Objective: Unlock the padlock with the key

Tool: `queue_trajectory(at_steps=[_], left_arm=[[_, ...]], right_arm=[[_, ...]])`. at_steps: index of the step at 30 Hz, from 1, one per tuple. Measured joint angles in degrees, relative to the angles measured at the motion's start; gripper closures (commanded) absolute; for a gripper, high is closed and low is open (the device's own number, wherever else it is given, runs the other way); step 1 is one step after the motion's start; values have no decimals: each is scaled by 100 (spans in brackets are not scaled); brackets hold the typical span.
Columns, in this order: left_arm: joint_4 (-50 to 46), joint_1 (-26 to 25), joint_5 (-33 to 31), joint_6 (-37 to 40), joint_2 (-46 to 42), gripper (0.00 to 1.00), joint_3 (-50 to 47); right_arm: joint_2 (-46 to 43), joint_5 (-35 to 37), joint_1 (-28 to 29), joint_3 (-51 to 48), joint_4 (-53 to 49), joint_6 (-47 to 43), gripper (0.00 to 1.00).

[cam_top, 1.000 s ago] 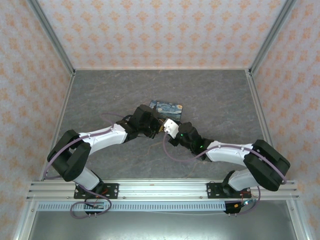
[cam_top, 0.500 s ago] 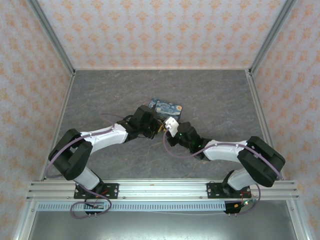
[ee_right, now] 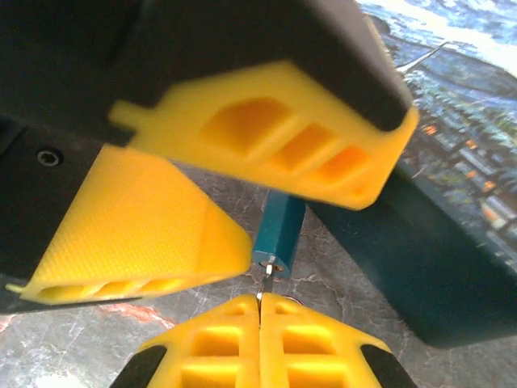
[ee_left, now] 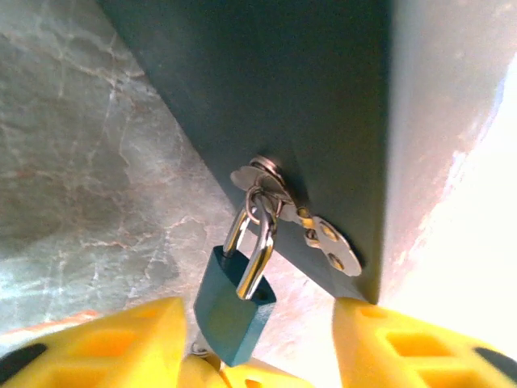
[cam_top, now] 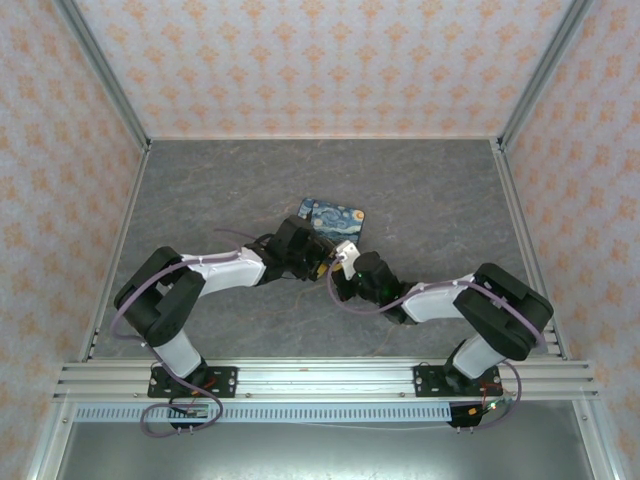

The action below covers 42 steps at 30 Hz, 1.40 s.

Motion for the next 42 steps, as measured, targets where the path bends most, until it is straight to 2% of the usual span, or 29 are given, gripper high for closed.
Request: queue_trajectory(at_steps=[7,18,26,30,35,39,42], left_arm=[[-140,138,-61,420,-407,28,-216],[-868,704,-560,1429,-1921,22,-391],[-1272,953,-850,1838,-2354,19,-549],[-1364,1064,-855,2000,-2358,18,-566],[-1364,1172,-831,2190,-2262,18,-564],[-1364,1276,-802,2354,-2022,16,-540],[-1384,1333,-745,2535,-1746,17,-417]], right_arm=[[0,-485,-227,-96,385,859,100],[197,-1241,-603,-407,1001,2697,100],[505,-1816,-1207,-407,1191,3751,100],[780,-2120,-1458,-400,1340,4146,80],[822,-2295,-1482,-385,1351,4282,66],[533,-2284,-1502,-382,1106,4157,52],[107,-2210,-1563,-387,822,3982,36]])
